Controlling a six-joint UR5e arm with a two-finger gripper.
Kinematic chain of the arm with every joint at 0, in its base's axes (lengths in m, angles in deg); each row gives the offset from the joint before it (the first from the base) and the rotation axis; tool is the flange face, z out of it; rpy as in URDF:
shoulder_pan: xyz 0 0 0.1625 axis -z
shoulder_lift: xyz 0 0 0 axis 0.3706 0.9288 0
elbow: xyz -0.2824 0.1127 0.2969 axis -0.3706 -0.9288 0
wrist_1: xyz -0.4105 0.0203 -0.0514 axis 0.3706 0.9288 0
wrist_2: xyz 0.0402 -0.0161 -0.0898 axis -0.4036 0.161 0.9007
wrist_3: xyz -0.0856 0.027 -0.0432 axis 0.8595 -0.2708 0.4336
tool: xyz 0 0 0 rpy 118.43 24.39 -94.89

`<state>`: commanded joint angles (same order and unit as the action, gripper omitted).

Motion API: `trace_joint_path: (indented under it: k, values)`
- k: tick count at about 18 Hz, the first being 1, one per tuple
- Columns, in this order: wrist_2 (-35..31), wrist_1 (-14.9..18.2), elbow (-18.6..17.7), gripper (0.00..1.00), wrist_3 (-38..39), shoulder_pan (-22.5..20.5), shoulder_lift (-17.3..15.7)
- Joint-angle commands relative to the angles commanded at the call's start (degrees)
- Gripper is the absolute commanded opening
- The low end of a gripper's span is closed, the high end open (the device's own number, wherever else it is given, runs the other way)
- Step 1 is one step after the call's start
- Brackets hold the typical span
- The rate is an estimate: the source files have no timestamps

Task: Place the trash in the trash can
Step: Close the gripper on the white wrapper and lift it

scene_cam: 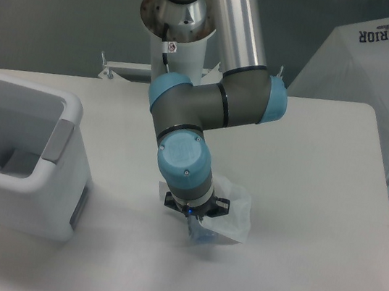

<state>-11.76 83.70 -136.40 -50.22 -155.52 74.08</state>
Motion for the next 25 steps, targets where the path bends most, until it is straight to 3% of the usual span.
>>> trace_joint_path:
  k: [5, 13, 25]
  values:
    - [3.60, 0.00, 3.69, 0.00, 0.00, -2.02, -1.94]
    - [14.76, 0.00, 10.99, 0.00, 2.46, -5.36, -5.80]
    - [31.54, -2.55, 11.61, 0.00, 2.90, -4.40, -13.80]
